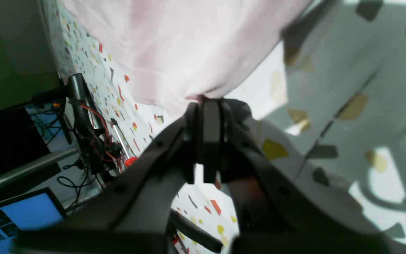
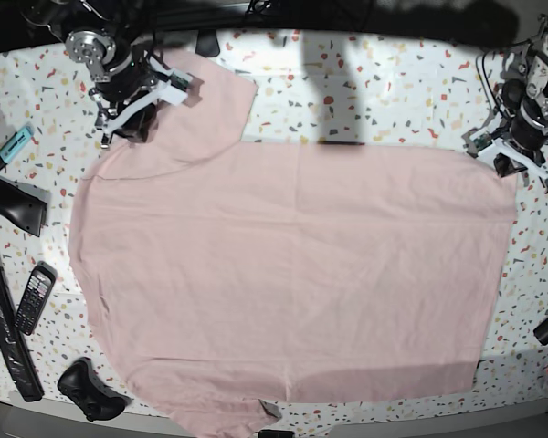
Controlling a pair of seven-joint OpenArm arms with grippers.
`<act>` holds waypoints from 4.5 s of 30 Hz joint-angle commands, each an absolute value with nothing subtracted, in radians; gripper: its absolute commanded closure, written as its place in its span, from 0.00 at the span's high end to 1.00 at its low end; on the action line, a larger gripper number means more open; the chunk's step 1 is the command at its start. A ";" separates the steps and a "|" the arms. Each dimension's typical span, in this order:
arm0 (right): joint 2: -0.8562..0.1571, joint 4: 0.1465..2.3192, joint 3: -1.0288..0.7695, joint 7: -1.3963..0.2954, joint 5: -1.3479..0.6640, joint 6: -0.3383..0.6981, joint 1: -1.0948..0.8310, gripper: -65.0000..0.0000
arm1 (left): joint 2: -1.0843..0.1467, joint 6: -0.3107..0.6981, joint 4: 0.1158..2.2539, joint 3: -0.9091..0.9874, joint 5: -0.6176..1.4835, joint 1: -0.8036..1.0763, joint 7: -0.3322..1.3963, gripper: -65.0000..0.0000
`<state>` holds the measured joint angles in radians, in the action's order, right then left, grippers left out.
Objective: Fold the T-shirt properly
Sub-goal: 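Move right gripper to the sleeve-side corner, left gripper to the opposite corner, then grasp the pink shirt edge with both grippers and lift it, then fold the held edge over onto the shirt body with both grippers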
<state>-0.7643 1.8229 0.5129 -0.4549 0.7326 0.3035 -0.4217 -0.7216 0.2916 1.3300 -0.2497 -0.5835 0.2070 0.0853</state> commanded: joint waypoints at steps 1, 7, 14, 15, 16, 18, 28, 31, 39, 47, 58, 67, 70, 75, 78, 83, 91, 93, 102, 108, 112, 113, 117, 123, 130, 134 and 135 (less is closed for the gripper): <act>-0.776 1.832 0.513 -0.442 0.722 0.326 -0.424 0.40 | -0.738 0.326 1.328 -0.250 -0.575 0.213 0.112 0.00; -0.776 1.832 0.513 -0.462 0.722 0.451 -0.424 0.40 | -0.738 0.326 1.328 -0.250 -0.575 0.213 0.112 0.00; -0.775 1.778 0.513 -0.499 0.722 0.452 -0.402 0.07 | -0.738 0.326 1.328 -0.250 -0.533 0.213 0.111 0.00; -0.775 1.765 0.513 -0.500 0.723 0.446 -0.395 0.00 | -0.738 0.326 1.328 -0.250 -0.523 0.213 0.112 0.00; -0.775 1.756 0.513 -0.508 0.723 0.434 -0.389 0.00 | -0.738 0.326 1.328 -0.250 -0.521 0.214 0.112 0.00; -0.776 1.754 0.511 -0.551 0.727 0.403 -0.384 0.00 | -0.738 0.326 1.328 -0.250 -0.519 0.215 0.112 0.00; -0.916 1.759 0.509 -0.637 0.722 0.241 -0.421 0.00 | -0.752 0.325 1.353 -0.249 -0.416 0.255 0.162 0.00; -0.942 1.769 0.503 -0.629 0.721 0.187 -0.462 0.00 | -0.766 0.294 1.399 -0.248 -0.414 0.309 0.165 0.00; -0.947 1.840 0.499 -0.603 0.658 0.112 -0.567 0.00 | -0.768 0.258 1.513 -0.166 -0.363 0.477 0.186 0.00; -0.944 1.935 0.495 -0.603 0.651 0.103 -0.715 0.00 | -0.767 0.257 1.624 -0.048 -0.361 0.676 0.186 0.00; -0.944 1.983 0.493 -0.610 0.717 0.103 -0.870 0.00 | -0.763 0.232 1.775 0.067 -0.365 0.848 0.220 0.00; -0.939 2.049 0.345 -0.589 0.712 -0.110 -0.852 0.00 | -0.762 0.144 1.858 0.154 -0.341 0.827 0.224 0.00; -0.933 2.060 0.276 -0.552 0.612 -0.106 -0.804 0.00 | -0.762 0.143 1.858 0.163 -0.300 0.781 0.259 0.00; -0.855 2.055 0.195 -0.504 0.456 -0.027 -0.685 0.00 | -0.761 0.083 1.858 0.163 -0.248 0.689 0.286 0.00; -0.805 2.053 0.191 -0.501 0.416 -0.013 -0.604 0.00 | -0.747 0.078 1.847 0.163 -0.249 0.626 0.289 0.00; -0.728 2.053 0.191 -0.495 0.405 0.029 -0.500 0.00 | -0.685 0.098 1.764 0.163 -0.249 0.509 0.241 0.00; -0.645 2.043 0.191 -0.488 0.381 0.030 -0.373 0.00 | -0.627 0.165 1.633 0.162 -0.249 0.356 0.192 0.00; -0.635 2.025 0.191 -0.488 0.381 0.030 -0.348 0.00 | -0.627 0.165 1.615 0.162 -0.249 0.327 0.194 0.00; -0.583 1.840 0.191 -0.486 0.356 0.030 -0.216 0.00 | -0.626 0.156 1.587 0.162 -0.218 0.250 0.193 0.00; -0.530 1.710 0.191 -0.487 0.359 0.030 -0.119 0.00 | -0.626 0.082 1.545 0.162 -0.173 0.215 0.192 0.00; -0.503 1.654 0.191 -0.487 0.359 0.030 -0.059 0.00 | -0.627 0.082 1.502 0.162 -0.142 0.187 0.181 0.00; -0.498 1.649 0.191 -0.487 0.359 0.029 -0.047 0.00 | -0.627 0.082 1.489 0.162 -0.134 0.178 0.178 0.00; -0.486 1.644 0.188 -0.498 0.359 0.029 -0.011 0.00 | -0.627 0.082 1.438 0.162 -0.113 0.144 0.166 0.00; -0.487 1.644 0.166 -0.505 0.358 0.029 -0.001 0.00 | -0.627 0.083 1.404 0.162 -0.099 0.120 0.144 0.00; -0.487 1.644 0.082 -0.505 0.289 0.030 -0.001 0.00 | -0.626 0.084 1.399 0.162 -0.090 0.110 0.133 0.00; -0.487 1.644 0.079 -0.505 0.277 0.030 -0.001 0.00 | -0.626 0.190 1.399 0.162 -0.069 0.110 0.129 0.00; -0.487 1.644 0.080 -0.505 0.277 0.030 -0.001 0.00 | -0.626 0.210 1.399 0.162 -0.069 0.110 0.122 0.00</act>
<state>-0.4728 1.6314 0.0864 -0.5236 0.2642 0.0414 -0.0193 -0.6041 0.2279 1.3888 0.1509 -0.0692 0.1238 0.1490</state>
